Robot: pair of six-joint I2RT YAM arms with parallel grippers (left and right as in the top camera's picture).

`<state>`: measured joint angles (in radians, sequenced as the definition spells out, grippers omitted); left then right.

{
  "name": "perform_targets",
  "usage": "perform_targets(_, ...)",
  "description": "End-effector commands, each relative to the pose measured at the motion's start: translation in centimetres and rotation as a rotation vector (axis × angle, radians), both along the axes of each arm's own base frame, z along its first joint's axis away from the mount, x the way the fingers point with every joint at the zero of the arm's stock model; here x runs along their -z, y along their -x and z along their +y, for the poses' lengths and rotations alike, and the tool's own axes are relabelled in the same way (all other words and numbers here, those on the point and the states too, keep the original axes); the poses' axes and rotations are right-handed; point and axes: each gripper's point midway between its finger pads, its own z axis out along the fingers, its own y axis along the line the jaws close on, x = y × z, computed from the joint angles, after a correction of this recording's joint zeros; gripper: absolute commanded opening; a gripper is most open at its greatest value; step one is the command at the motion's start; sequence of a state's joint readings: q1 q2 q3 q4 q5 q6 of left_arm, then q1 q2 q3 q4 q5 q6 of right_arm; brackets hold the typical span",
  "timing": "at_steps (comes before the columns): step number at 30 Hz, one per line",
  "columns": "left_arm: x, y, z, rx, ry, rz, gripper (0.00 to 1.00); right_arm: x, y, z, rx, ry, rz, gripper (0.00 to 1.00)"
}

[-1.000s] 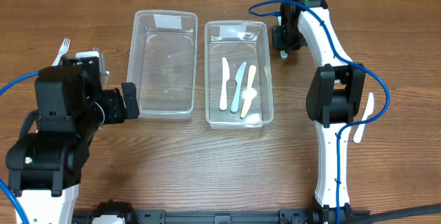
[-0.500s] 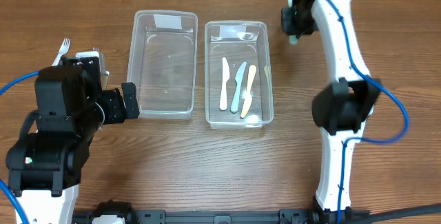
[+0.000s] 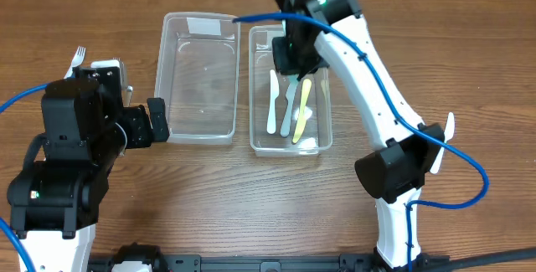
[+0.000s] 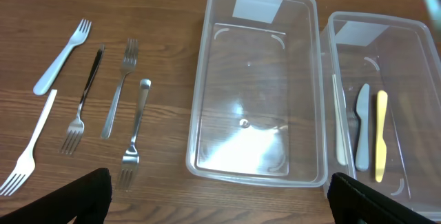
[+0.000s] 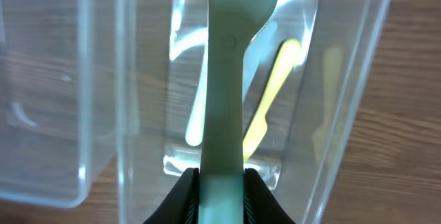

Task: Pack container
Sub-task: 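Lower the pale-green knife into the right container and release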

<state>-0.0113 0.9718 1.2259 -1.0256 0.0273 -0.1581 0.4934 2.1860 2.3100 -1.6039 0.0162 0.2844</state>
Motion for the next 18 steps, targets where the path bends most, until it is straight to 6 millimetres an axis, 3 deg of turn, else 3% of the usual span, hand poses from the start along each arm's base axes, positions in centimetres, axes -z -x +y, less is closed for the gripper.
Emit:
perform_targets(1, -0.9, -0.1, -0.2, 0.012, 0.009, -0.024, 1.0, 3.3, 0.2, -1.1, 0.045, 0.045, 0.057, 0.04)
perform_targets(5, -0.9, -0.1, -0.2, 0.011, 0.01, -0.024, 1.0, 7.9, 1.3, -1.2, 0.02, 0.069, 0.122, 0.04)
perform_targets(8, -0.8, 0.0, -0.2, 0.011, 0.009, -0.018, 1.0, 9.5, 1.7, -1.4, 0.02, 0.078, 0.139, 0.06)
perform_targets(10, -0.7, 0.1, -0.2, 0.011, 0.009, -0.013, 1.0, 9.4, 1.5, -1.4, 0.016, 0.075, 0.132, 0.33)
perform_targets(12, -0.7, 0.1, -0.2, 0.012, 0.009, -0.013, 1.0, 9.0, 1.3, -1.2, 0.01, 0.069, 0.119, 0.53)
perform_targets(15, -0.7, 0.1, -0.2, 0.011, 0.008, -0.013, 1.0, 7.3, 0.4, -1.1, 0.009, 0.058, 0.072, 0.65)
perform_targets(18, -0.7, 0.1, -0.2, 0.011, 0.008, -0.013, 1.0, 3.6, -0.5, -1.2, 0.017, 0.031, -0.025, 0.71)
